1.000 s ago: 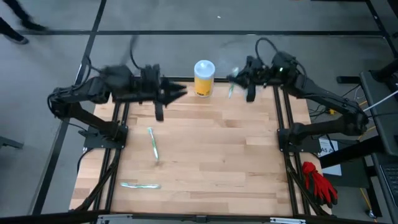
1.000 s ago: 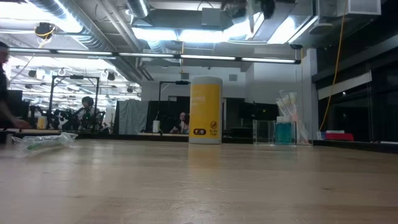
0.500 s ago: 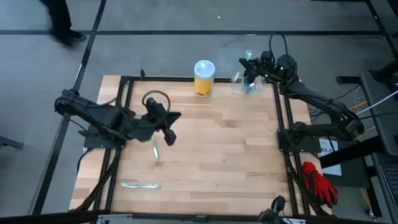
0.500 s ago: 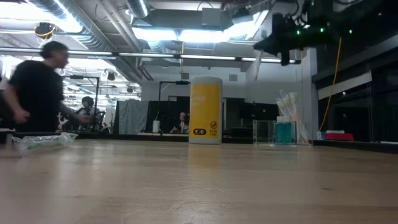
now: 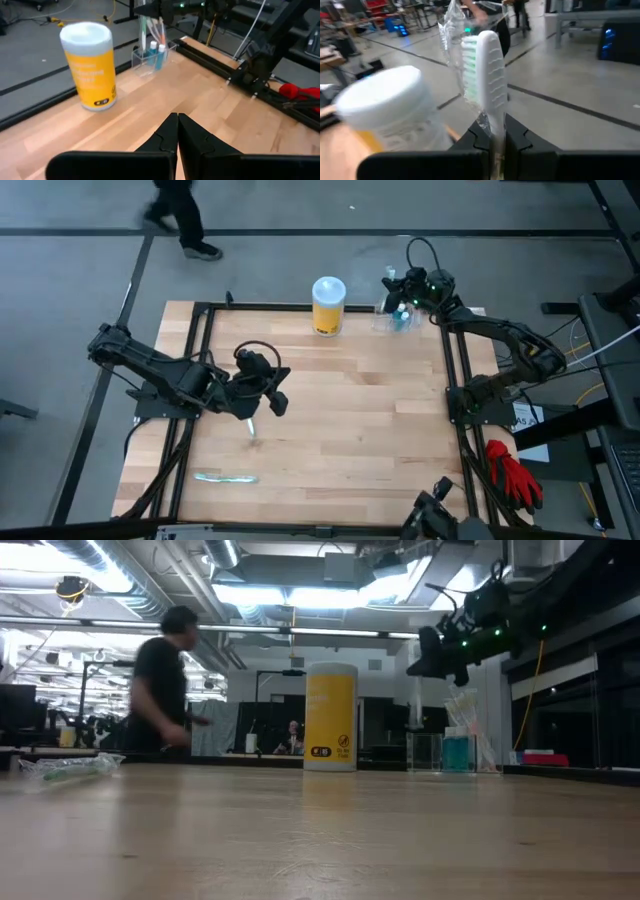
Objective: Pick & Place toothbrushing station
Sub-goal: Put the bottom right green toothbrush into the transparent organizer, then put the top green toothbrush into the transparent organizer
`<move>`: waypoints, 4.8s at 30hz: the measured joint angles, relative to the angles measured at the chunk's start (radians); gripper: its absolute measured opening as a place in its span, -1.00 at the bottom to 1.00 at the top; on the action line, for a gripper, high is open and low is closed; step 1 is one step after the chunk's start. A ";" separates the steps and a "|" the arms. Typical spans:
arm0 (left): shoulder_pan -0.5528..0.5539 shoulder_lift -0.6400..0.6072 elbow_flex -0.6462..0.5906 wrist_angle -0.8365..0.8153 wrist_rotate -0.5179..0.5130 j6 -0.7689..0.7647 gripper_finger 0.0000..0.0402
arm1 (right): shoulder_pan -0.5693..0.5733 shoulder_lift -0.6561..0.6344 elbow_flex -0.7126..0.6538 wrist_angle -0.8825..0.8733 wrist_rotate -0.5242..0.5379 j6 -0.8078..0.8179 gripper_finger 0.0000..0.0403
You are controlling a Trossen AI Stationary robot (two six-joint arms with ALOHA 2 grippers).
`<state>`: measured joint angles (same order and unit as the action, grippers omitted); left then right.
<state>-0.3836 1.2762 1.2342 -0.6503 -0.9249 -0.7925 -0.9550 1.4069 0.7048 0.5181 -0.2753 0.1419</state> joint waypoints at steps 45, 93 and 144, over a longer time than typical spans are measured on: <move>-0.065 -0.016 -0.024 0.113 -0.025 0.153 -0.96 | -0.041 0.070 -0.001 0.057 -0.133 0.109 -0.27; 0.102 -0.093 -0.720 0.032 0.626 -1.066 -0.17 | 0.609 -0.348 0.000 0.104 -0.263 0.575 -0.14; 0.143 -0.016 -0.726 0.105 0.751 -1.001 -0.54 | 0.746 -0.350 0.000 0.185 -0.203 0.632 -0.15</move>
<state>-0.2401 1.2606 0.5079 -0.5451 -0.1740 -1.7931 -0.2092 1.0565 0.7048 0.7033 -0.4780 0.7742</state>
